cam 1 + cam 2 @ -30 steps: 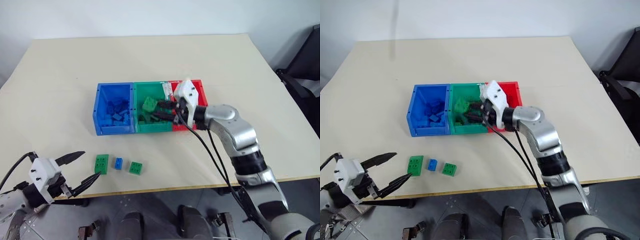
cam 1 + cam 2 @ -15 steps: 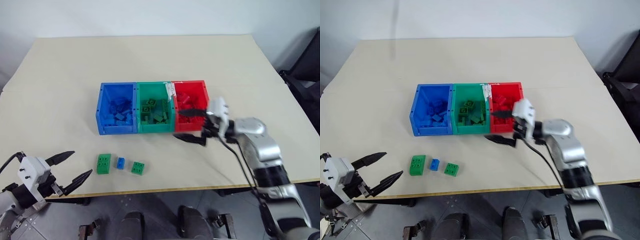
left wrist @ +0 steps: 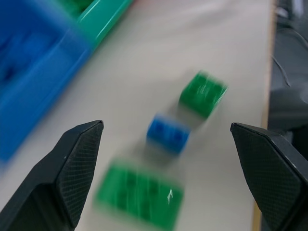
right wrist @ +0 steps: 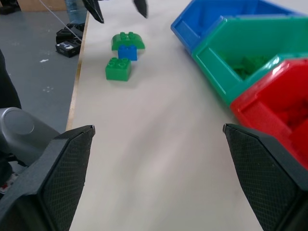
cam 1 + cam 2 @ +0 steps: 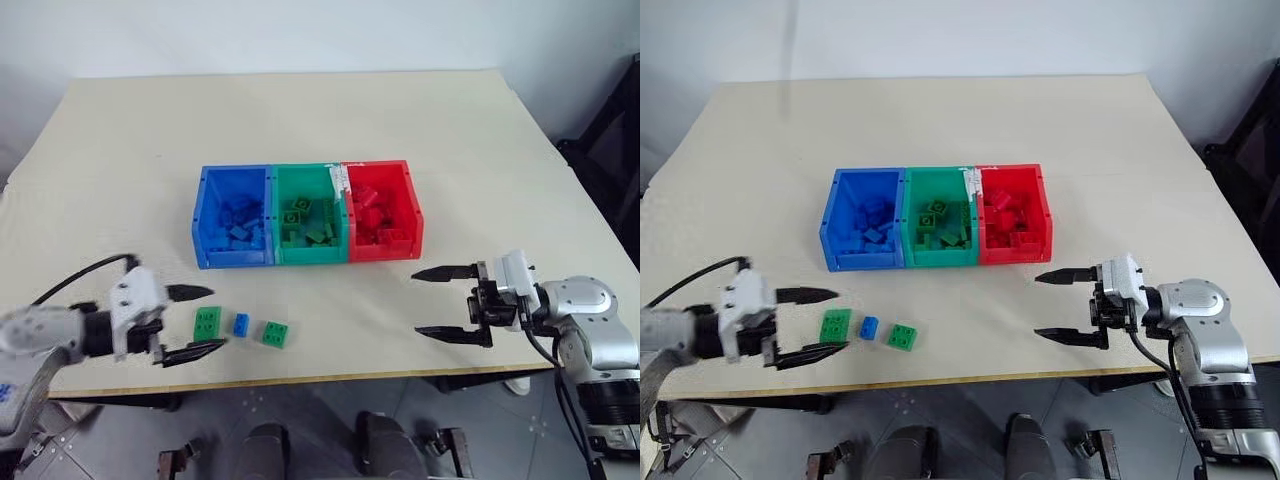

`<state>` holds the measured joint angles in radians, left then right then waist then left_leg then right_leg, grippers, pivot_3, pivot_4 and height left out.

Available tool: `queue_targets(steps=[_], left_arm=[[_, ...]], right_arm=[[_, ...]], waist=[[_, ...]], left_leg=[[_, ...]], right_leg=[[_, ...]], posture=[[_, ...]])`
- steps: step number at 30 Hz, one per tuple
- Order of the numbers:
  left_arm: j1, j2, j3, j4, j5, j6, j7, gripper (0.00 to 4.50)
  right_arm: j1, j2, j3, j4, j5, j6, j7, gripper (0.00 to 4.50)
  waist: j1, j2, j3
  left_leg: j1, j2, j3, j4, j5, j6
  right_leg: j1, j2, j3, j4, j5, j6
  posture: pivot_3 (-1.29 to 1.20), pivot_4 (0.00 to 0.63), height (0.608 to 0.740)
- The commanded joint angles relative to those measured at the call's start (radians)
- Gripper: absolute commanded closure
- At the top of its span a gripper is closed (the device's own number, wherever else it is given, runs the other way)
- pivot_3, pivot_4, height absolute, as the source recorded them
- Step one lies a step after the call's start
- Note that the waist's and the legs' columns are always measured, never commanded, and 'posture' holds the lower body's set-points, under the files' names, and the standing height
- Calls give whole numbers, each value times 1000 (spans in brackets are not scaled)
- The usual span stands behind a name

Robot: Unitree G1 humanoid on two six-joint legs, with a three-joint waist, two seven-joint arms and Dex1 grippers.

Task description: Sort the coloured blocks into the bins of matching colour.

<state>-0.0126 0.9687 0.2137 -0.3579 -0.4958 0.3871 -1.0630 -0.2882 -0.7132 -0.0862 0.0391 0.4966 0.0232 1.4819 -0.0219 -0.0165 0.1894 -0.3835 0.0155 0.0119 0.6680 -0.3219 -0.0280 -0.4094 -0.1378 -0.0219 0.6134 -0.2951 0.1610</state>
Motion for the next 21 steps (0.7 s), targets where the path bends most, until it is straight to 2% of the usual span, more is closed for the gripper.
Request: queue_targets(steps=[1,3,6,12,14,17,21], left_arm=[[-169,17,-204,-55,78,64,-36,0],[-269,8,-319,-52,149,81,-48,0],[-342,11,-438,-48,232,119,-50,0],[-396,4,-549,-41,312,152,-75,0],[-408,-27,-565,-23,332,146,-58,0],[-422,-91,-574,2,345,141,-29,602],[-427,-122,-582,27,382,133,-13,1822]], right_arm=[[45,-22,-18,-79,19,5,-13,41],[77,-23,-28,-107,14,1,-37,41],[122,-24,-38,-148,14,4,-74,41],[189,-24,-41,-215,16,12,-132,41],[204,-24,-43,-226,14,10,-147,41],[223,-22,-43,-232,4,0,-167,0],[243,-6,-45,-237,1,-10,-208,0]], waist=[[0,0,0],[10,0,0],[14,0,0],[22,0,0],[25,0,0],[35,0,0],[42,0,0]], left_leg=[[0,0,0,0,0,0],[-1,0,0,0,0,0],[-1,0,1,1,0,0],[-1,0,0,2,0,0],[-1,0,0,4,0,0],[-3,0,-1,9,-1,2],[-3,0,-1,13,-2,3]], right_leg=[[0,0,0,-1,0,0],[0,1,0,0,0,0],[0,1,1,0,0,0],[0,2,1,0,0,0],[0,2,2,0,0,0],[1,2,1,1,0,1],[1,2,2,3,1,1]], posture=[[0,150,740],[0,150,740],[0,150,740],[0,150,740],[0,150,740],[0,150,740],[0,150,740]])
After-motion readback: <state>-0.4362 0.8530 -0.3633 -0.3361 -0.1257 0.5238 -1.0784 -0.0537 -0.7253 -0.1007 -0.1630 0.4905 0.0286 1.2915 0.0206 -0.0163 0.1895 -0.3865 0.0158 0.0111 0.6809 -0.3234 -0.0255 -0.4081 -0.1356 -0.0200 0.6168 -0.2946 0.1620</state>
